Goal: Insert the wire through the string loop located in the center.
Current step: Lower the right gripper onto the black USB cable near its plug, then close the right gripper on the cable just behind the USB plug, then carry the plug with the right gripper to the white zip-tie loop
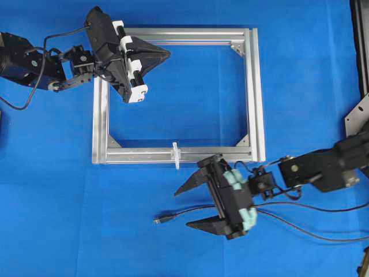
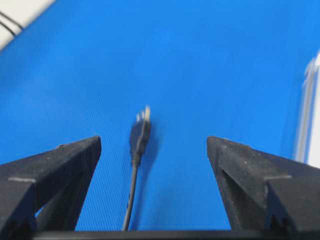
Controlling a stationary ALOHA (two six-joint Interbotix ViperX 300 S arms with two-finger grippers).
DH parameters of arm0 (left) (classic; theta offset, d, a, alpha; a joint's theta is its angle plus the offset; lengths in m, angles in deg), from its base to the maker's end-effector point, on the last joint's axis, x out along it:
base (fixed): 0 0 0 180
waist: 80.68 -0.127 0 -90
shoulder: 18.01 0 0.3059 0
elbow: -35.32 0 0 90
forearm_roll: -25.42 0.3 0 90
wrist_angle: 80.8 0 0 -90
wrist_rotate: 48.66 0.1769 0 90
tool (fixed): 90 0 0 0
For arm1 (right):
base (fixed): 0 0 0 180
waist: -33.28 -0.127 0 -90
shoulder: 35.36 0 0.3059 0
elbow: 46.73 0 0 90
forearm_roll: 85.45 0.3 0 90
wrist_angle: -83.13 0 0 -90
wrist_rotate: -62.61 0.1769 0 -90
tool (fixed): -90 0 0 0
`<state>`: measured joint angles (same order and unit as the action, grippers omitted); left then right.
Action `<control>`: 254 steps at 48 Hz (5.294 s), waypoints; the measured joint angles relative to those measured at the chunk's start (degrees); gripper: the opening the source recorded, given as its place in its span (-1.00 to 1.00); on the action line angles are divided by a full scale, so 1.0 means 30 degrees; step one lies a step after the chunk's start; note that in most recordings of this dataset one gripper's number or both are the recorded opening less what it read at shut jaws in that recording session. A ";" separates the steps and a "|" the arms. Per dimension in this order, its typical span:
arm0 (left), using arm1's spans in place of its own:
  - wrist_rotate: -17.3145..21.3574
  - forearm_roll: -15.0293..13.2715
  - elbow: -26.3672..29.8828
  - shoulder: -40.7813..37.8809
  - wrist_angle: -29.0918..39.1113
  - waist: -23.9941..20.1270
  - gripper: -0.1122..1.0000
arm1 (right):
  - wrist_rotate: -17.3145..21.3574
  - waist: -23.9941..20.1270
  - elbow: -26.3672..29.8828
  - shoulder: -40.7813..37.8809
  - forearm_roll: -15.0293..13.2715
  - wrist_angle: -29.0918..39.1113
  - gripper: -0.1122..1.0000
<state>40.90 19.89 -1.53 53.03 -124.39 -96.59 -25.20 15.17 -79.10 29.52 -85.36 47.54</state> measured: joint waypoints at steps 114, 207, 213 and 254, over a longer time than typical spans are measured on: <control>0.0000 0.0059 -0.0205 0.0000 0.0410 0.0000 -0.80 | 0.0000 -0.0352 0.0527 0.3018 0.1230 0.4893 -0.84; 0.0000 0.0059 -0.0264 0.0029 0.0410 0.0146 -0.80 | -0.0059 -0.0352 0.0527 0.3018 0.1230 0.4863 -0.84; 0.0000 0.0059 -0.0264 0.0029 0.0410 0.0146 -0.80 | -0.0059 -0.0381 0.0527 0.3018 0.1230 0.4863 -0.84; 0.0000 0.0059 -0.0498 0.0146 0.0410 0.0322 -0.80 | 0.0029 -0.0381 -0.3633 0.6035 0.1494 0.4863 -0.84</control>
<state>40.90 20.06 -3.02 53.47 -123.16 -95.62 -25.11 14.03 -90.00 47.63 -80.88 62.13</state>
